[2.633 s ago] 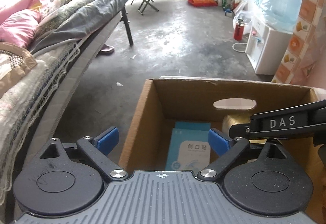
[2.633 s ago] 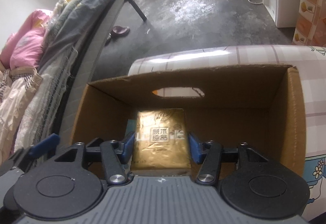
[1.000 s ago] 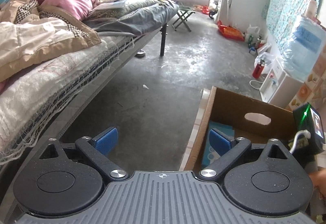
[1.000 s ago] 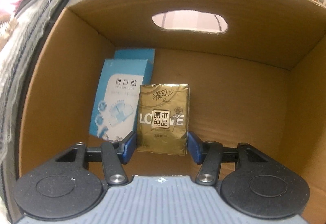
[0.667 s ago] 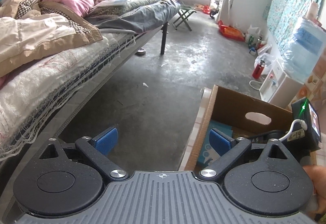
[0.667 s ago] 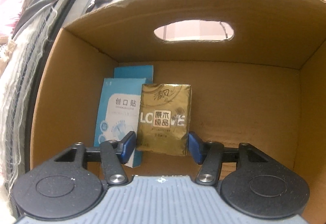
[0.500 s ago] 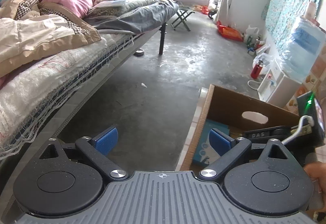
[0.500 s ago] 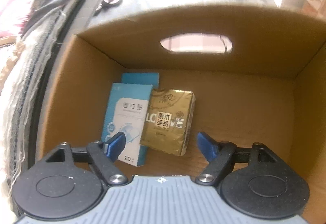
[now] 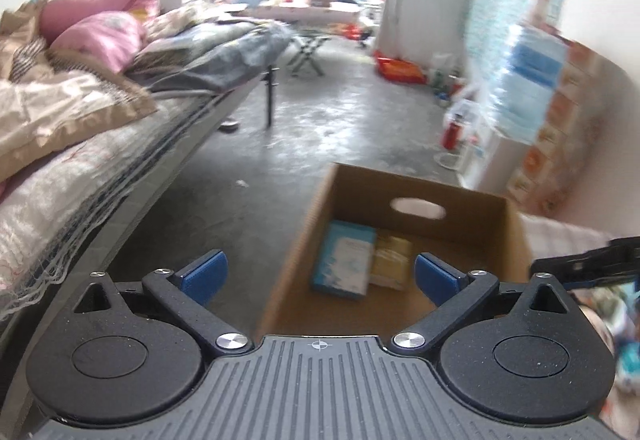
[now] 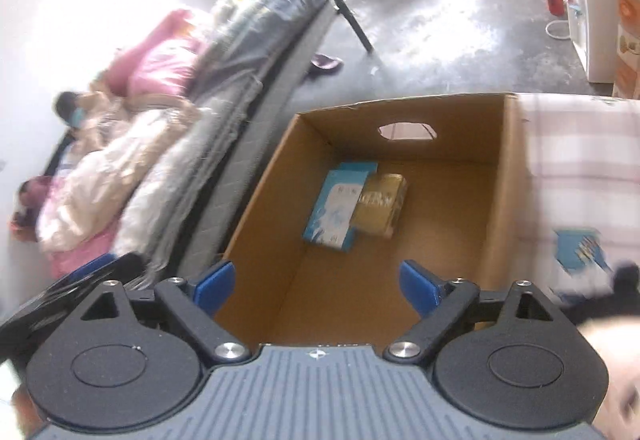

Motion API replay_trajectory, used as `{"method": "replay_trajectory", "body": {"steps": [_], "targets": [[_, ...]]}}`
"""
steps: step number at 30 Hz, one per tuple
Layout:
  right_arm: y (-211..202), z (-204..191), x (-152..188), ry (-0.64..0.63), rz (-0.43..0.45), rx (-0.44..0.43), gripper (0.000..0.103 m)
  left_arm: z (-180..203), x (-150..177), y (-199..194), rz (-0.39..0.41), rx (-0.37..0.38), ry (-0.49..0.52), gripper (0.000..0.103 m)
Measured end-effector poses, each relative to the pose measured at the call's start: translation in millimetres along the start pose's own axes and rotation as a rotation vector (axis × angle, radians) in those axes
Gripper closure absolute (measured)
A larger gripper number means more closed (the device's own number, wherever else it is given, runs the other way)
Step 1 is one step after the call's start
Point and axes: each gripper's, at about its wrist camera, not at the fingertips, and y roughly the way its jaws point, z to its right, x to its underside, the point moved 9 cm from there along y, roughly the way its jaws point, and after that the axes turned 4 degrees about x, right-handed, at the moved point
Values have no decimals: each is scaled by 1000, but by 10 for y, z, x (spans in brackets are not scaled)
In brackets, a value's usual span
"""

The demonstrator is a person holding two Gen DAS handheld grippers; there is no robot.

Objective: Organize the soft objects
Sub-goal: 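Move both tools back to the table toward the wet-wipes pack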

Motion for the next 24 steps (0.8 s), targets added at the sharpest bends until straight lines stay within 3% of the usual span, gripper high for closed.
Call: {"method": "replay_trajectory", "body": {"steps": [10,18,24], "targets": [[-1495,728,1035,108,187,-53,6,949,597,-577,-11,242,118,0],[-2140,1584,2029,317,371,-9,6,1880,1261,-666,-70,432,221,0],[-2392,2148,2507,427,508,79,6,2589,1743,-609,-121,568,291,0]]}}
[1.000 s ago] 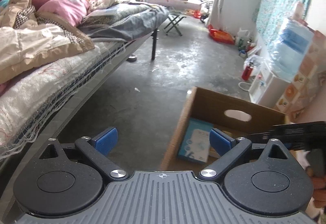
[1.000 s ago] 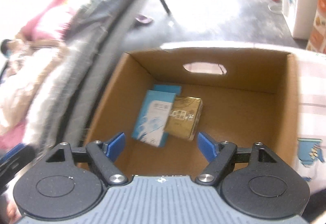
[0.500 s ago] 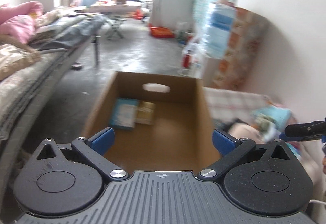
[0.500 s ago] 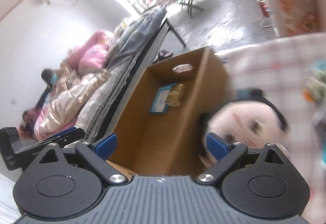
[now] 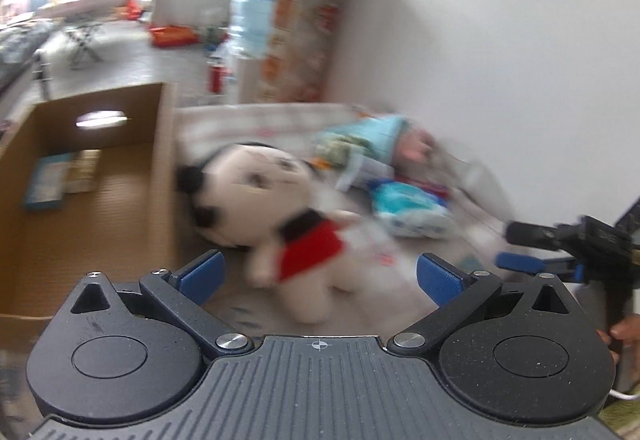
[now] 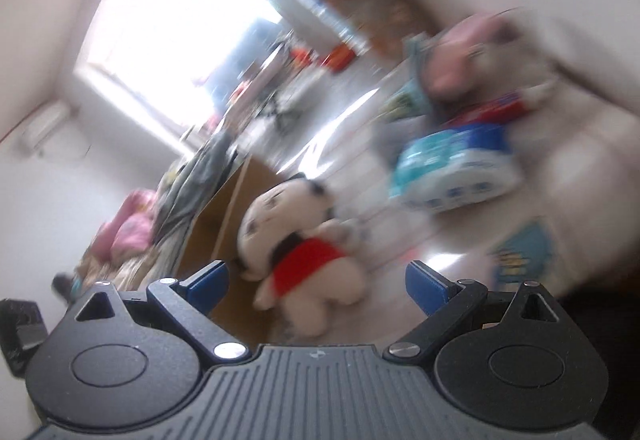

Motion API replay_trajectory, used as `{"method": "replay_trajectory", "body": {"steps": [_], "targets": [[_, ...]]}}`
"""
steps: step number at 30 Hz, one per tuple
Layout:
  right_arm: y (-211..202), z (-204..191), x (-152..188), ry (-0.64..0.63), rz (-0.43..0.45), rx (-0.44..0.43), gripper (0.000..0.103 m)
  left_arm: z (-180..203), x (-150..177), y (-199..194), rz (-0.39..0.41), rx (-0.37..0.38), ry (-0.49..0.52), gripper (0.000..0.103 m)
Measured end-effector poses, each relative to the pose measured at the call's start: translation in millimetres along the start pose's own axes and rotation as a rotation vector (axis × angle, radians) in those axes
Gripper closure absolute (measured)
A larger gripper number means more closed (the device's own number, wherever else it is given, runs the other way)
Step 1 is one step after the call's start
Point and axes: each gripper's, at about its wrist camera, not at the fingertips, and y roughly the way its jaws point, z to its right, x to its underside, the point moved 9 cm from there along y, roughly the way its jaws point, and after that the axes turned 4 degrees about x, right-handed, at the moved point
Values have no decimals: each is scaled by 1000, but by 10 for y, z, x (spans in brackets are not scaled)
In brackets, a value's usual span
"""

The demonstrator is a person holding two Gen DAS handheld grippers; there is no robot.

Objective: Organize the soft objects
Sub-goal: 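Move both tools back to the table toward the wet-wipes pack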

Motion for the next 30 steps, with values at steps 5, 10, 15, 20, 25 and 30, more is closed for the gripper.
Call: {"method": "replay_trajectory", "body": {"steps": [5,10,15,20,25,30], "targets": [[-52,394,-121,40,87,36,6,398,-4,391,12,53,68,0],[32,586,-329,11,144,59,10,712,-68,802,9,110,104,1],[157,893,-615,15,179,101,29,873,-81,1288,-32,123,121,3],[514,1009,-870,-19,141,100,34,916,-45,1707,-106,130,95,10],[883,1095,-1037,-81,90,144,35,935,-42,1991,-134,141,81,17],[1136,1200,-1062,-125,36,196,36,912,-29,2223,-180,167,34,17]]}}
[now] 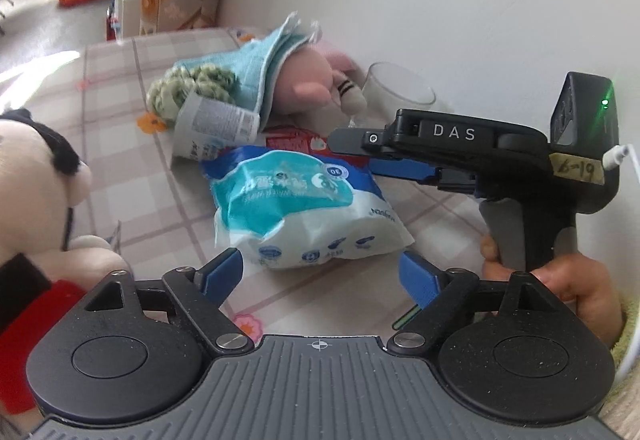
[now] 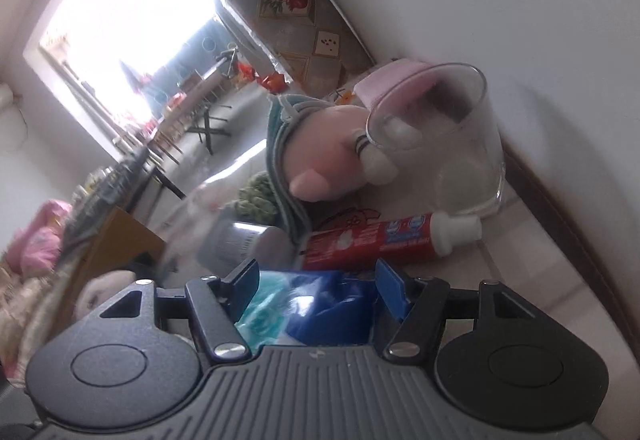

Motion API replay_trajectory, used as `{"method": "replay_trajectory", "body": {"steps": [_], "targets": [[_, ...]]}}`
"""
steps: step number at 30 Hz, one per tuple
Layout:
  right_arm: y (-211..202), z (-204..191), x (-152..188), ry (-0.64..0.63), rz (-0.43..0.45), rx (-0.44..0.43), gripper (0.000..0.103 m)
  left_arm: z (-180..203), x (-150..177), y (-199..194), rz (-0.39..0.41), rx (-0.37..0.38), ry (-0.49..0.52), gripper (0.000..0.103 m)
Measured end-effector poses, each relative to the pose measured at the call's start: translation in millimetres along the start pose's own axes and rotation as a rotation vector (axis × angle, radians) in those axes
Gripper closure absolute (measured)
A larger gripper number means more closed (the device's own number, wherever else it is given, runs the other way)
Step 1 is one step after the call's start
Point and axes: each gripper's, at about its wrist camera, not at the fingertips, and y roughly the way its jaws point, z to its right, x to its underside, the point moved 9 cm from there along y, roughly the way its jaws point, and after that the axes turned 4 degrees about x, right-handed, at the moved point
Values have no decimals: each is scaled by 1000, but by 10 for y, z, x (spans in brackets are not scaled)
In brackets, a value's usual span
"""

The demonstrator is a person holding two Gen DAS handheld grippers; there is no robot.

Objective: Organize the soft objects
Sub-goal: 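Move both tools back to the table toward the wet-wipes pack, then close the left tool on the white wet-wipes pack while the right tool steadies it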

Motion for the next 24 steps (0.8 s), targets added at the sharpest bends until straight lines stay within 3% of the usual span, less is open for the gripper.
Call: {"method": "replay_trajectory", "body": {"steps": [5,12,17,19,24], "targets": [[-13,-12,186,54,-101,-65,35,-43,31,29,-26,18,-37,14],[-241,-151,482,134,-229,-240,35,-114,114,-49,-54,17,-52,8],[-380,-103,180,99,-112,-167,31,-180,68,-15,-49,-8,-63,5],[-312,-112,90,108,-99,-184,31,-193,34,35,-52,-9,-72,5],[126,-140,115,132,-173,-189,31,-214,-12,147,-59,-20,-93,5]]}}
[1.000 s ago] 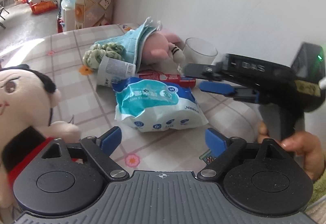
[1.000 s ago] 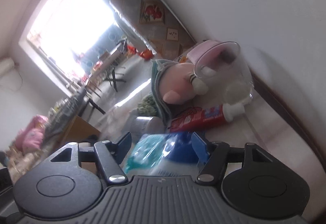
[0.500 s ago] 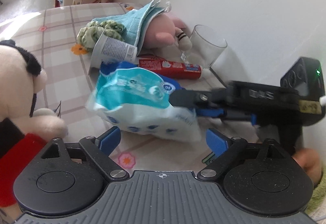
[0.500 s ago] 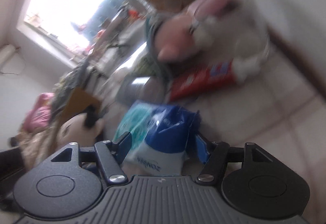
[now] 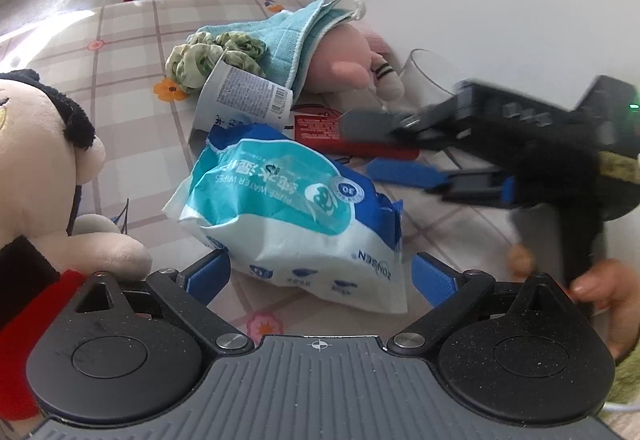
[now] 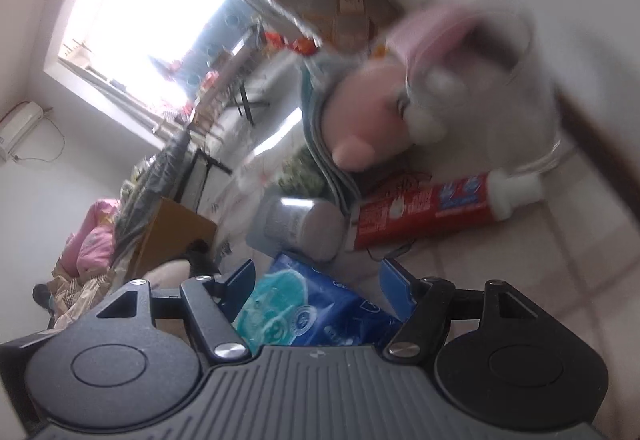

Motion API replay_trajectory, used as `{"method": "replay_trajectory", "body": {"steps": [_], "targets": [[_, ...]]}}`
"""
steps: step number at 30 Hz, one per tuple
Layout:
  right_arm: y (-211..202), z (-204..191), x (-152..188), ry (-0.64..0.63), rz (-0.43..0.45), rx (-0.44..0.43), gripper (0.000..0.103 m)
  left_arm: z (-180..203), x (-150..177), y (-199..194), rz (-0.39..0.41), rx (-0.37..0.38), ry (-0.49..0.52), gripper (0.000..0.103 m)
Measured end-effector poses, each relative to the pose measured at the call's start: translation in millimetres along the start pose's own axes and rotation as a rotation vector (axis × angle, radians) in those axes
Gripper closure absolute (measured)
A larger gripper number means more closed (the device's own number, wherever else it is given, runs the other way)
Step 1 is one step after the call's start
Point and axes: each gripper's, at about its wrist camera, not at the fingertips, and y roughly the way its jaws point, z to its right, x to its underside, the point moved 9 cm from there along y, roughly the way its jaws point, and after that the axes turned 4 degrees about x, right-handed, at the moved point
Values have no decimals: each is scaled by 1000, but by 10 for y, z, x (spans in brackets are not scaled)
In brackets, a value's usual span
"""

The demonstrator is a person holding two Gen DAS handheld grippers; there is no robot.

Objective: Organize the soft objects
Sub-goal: 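Close the left tool on the white wet-wipes pack while the right tool steadies it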

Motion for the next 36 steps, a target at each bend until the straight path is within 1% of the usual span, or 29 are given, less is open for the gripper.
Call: {"method": "replay_trajectory", "body": {"steps": [2,4,5,6,9,15,20,25,27,30,35,36], "targets": [[149,-18,73,12,-51,-27,30,-6,-10,12,4,-10,-6,4],[129,-69,142,-18,-47,-23,30,-19,-12,1,10,-16,-10,4],[94,-88,175,-19,-50,-31,28,-20,-4,-11,13,-14,-10,4],[64,-99,206,-9,-57,-47,24,-20,5,-28,16,-10,-9,4],[-4,-88,331,17,-82,-71,24,-3,37,-68,16,-4,-7,4],[-220,-140,537,60,-91,-114,24,81,174,-185,-10,10,17,4],[-390,-246,734,108,-110,-191,24,118,359,-304,-59,46,20,3],[-494,-277,874,167,-132,-271,24,147,474,-430,-85,37,63,4],[-550,-249,841,171,-99,-265,24,158,468,-449,-81,16,79,3],[-565,-196,757,167,-44,-213,24,177,442,-410,-93,-17,69,3],[-480,-169,784,174,-46,-184,25,196,372,-307,-86,-54,41,2],[-471,-186,801,172,-49,-192,25,194,371,-297,-83,-61,42,2]]}}
